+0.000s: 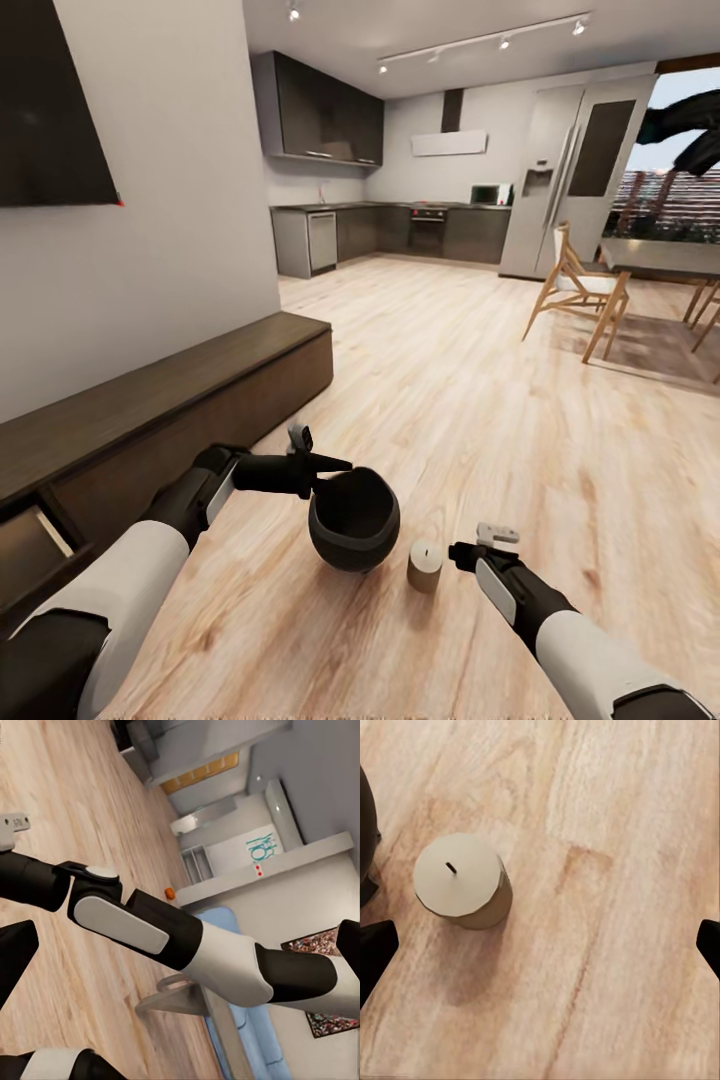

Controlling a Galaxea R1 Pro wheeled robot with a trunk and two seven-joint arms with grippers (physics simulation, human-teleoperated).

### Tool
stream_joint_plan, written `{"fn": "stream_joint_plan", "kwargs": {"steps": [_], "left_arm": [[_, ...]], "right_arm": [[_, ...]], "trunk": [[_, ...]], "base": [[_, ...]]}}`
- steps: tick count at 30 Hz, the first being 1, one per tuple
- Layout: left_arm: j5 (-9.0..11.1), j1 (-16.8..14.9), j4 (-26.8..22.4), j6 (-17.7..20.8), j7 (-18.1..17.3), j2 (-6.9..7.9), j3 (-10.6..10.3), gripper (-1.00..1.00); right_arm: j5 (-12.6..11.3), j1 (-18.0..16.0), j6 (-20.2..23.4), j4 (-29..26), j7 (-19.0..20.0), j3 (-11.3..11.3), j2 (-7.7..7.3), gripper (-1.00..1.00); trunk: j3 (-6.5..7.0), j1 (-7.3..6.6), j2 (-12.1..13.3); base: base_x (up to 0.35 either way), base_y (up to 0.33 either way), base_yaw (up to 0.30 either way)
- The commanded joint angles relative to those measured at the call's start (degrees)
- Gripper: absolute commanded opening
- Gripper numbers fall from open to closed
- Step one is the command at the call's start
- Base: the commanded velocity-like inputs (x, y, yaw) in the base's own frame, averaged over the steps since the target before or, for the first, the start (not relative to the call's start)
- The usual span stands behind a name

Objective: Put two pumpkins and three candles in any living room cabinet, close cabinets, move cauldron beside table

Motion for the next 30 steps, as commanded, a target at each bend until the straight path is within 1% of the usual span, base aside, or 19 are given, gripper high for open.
{"fn": "stream_joint_plan", "kwargs": {"steps": [1,9,12,17,30], "left_arm": [[0.41,-0.05,0.00,0.61,-0.10,0.08,-0.34,1.00],[0.42,-0.05,0.00,0.61,-0.10,0.08,-0.34,1.00],[0.45,-0.05,0.00,0.61,-0.10,0.08,-0.34,1.00],[0.47,-0.05,0.00,0.61,-0.10,0.08,-0.34,1.00],[0.49,-0.05,-0.09,0.61,-0.10,0.08,-0.34,1.00]], "right_arm": [[-0.47,-0.01,0.26,-0.14,-0.44,0.71,-0.02,1.00],[-0.46,0.00,0.12,-0.15,-0.38,1.68,0.16,1.00],[-0.46,0.00,0.11,-0.15,-0.37,2.46,0.17,1.00],[-0.46,0.03,0.10,-0.15,-0.38,3.03,0.18,1.00],[-0.40,0.01,0.10,-0.29,-0.49,3.34,0.23,1.00]], "trunk": [[-0.28,0.01,-0.04],[-1.92,0.21,-0.15],[-2.56,0.29,-0.19],[-3.65,0.42,-0.26],[-6.52,0.76,-0.43]], "base": [[0.000,0.000,0.072],[0.000,0.000,0.218],[0.000,0.000,0.123],[0.000,0.000,0.046],[0.000,0.000,0.005]]}}
